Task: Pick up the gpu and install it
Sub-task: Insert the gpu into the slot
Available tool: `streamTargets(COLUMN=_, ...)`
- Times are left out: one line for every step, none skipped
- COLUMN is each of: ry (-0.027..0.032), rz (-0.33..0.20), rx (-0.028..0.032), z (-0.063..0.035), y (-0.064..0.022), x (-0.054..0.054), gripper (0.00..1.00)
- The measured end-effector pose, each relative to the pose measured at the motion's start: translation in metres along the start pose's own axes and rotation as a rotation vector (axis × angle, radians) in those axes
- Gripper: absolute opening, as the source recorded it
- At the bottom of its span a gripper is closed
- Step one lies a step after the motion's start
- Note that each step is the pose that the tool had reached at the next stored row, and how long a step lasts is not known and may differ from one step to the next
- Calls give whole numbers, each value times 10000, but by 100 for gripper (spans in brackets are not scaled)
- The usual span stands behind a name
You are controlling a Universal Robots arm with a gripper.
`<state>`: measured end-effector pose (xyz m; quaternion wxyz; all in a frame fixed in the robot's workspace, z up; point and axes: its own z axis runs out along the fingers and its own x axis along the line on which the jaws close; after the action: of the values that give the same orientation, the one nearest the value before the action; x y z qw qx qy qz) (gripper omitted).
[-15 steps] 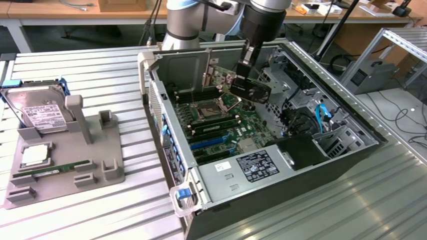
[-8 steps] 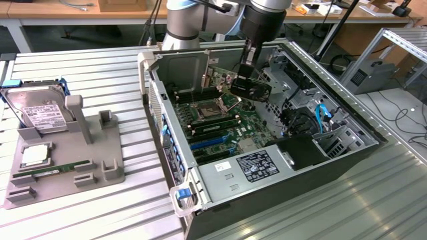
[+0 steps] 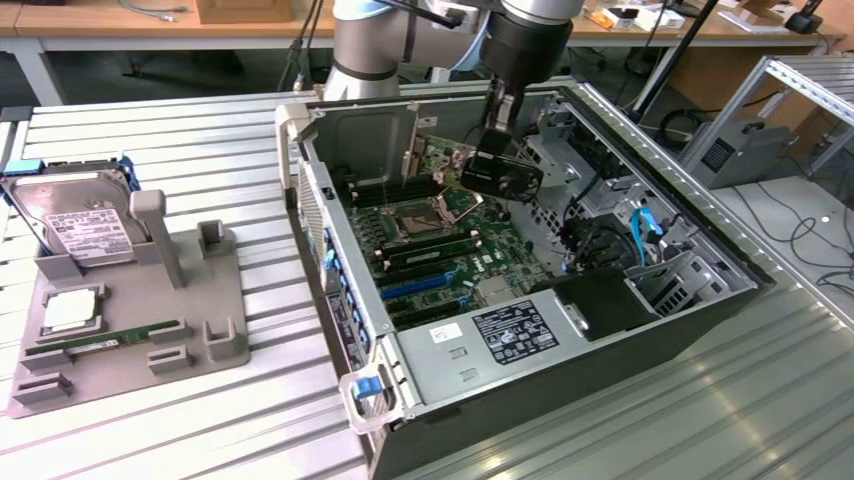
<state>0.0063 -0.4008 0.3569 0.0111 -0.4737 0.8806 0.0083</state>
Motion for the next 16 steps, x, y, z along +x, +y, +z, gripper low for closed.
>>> streamTargets(ry=0, rz=-86, rx=-2, z=0, y=0, x=0, gripper=27)
streamTargets(ry=1, rz=-187, rx=-5, z=0, y=0, x=0, gripper=27)
streamTargets(ry=1, rz=-263, rx=-7, z=0, y=0, x=0, gripper=27)
streamTargets(ry=1, rz=-467, rx=-13, z=0, y=0, x=0, gripper=27)
streamTargets(ry=3, rz=-578, rx=-16, z=0, y=0, x=0, gripper=27)
streamTargets(ry=3, rz=-690, rx=-19, z=0, y=0, x=0, gripper=27)
streamTargets(ry=3, rz=-806, rx=-22, z=0, y=0, x=0, gripper=27)
streamTargets(ry=4, rz=-965, rx=-27, z=0, y=0, x=0, gripper=27)
streamTargets(ry=5, rz=-1098, rx=-30, z=0, y=0, x=0, gripper=27)
streamTargets(ry=5, rz=-1290, rx=-35, z=0, y=0, x=0, gripper=27)
streamTargets(ry=6, rz=-1396, rx=-38, z=0, y=0, x=0, gripper=27)
streamTargets(ry=6, rz=-1504, rx=-41, z=0, y=0, x=0, gripper=27)
streamTargets(ry=7, rz=-1616, rx=-44, z=0, y=0, x=0, gripper=27)
streamTargets(ry=8, rz=-1779, rx=-48, z=0, y=0, x=0, gripper=27)
streamTargets(ry=7, rz=-1881, rx=-52, z=0, y=0, x=0, gripper=27)
streamTargets(ry=8, rz=-1997, rx=-55, z=0, y=0, x=0, gripper=27)
